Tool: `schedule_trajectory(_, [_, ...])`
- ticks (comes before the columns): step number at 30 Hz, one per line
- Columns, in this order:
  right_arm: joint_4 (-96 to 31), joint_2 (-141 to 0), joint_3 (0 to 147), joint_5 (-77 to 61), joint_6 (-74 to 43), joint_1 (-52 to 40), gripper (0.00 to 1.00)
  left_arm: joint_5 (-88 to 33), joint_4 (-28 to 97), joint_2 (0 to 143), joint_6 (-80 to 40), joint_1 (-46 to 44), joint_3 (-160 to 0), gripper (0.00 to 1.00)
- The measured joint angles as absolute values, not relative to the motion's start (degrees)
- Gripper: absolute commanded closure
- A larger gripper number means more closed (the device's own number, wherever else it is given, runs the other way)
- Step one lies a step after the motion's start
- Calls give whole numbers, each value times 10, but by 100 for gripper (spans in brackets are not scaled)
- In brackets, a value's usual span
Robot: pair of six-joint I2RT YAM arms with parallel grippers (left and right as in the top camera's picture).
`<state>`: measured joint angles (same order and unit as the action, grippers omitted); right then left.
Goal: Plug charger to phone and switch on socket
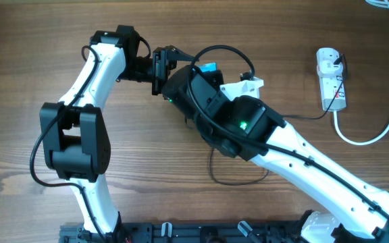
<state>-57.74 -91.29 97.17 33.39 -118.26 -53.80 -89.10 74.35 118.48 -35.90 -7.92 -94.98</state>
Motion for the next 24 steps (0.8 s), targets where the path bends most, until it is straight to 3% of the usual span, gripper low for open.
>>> schedule_trajectory(17, [-568, -943, 971, 332, -1183, -538, 96, -891, 743, 1185, -373, -79, -950, 34])
schedule_trajectory(24, [-561, -960, 971, 332, -1183, -525, 96, -891, 743, 1185, -375, -79, -950, 42])
